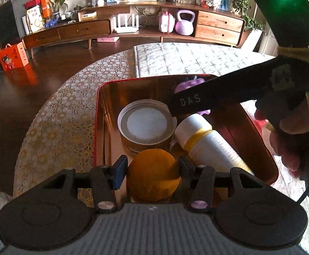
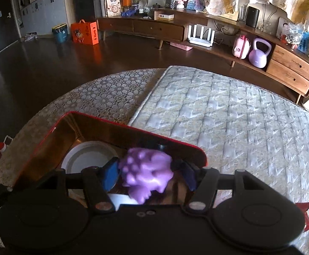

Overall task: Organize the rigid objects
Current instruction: 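Lower the orange with the left tool into the red tin while the right tool drops the purple ball there, then open both tools and move them toward the sunglasses and blue-labelled bottle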

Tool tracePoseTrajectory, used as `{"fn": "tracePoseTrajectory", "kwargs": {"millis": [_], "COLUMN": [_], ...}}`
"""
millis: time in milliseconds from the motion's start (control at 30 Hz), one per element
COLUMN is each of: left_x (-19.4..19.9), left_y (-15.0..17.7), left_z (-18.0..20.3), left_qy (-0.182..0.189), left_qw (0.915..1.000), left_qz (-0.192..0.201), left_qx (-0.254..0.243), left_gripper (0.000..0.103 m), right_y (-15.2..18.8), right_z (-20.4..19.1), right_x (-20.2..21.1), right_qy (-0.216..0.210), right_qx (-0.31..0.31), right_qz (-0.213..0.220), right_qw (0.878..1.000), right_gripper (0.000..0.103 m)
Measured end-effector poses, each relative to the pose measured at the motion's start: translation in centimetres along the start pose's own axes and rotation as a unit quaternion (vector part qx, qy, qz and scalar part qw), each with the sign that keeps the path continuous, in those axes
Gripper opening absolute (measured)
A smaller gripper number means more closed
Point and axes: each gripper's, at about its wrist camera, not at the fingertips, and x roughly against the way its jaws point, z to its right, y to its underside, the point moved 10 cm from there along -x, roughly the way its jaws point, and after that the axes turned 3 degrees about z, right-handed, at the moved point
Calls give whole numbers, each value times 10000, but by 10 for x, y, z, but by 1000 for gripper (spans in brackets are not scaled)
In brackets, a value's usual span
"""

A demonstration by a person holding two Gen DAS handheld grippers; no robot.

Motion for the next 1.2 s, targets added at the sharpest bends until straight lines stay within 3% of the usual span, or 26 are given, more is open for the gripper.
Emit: {"fn": "tracePoseTrajectory", "kwargs": {"millis": [300, 433, 533, 833, 933, 1200], "left_x": [10, 17, 23, 51, 63, 85], "left_y": [-5, -5, -5, -9, -11, -12], "left_z": [-4, -4, -5, 6, 13, 32], "left_qy": [-76, -96, -103, -53, -1, 84], "left_qw": [9999, 9999, 9998, 9996, 9992, 9987], "left_qz": [113, 133, 142, 287, 385, 510], "left_qx": [14, 19, 41, 61, 51, -21], "left_gripper": [51, 52, 57, 58, 63, 63], "right_y": [-7, -8, -4, 9, 14, 33], "right_z": [7, 7, 7, 12, 15, 30], "right_x": [30, 51, 68, 110, 126, 161], "right_qy": [-202, -344, -401, -545, -513, -481], "right_qx": [-333, -429, -459, -615, -640, -814], "right_qz": [137, 211, 236, 306, 367, 498], "right_qw": [9991, 9983, 9979, 9962, 9960, 9943], "right_gripper": [65, 71, 71, 73, 75, 80]}}
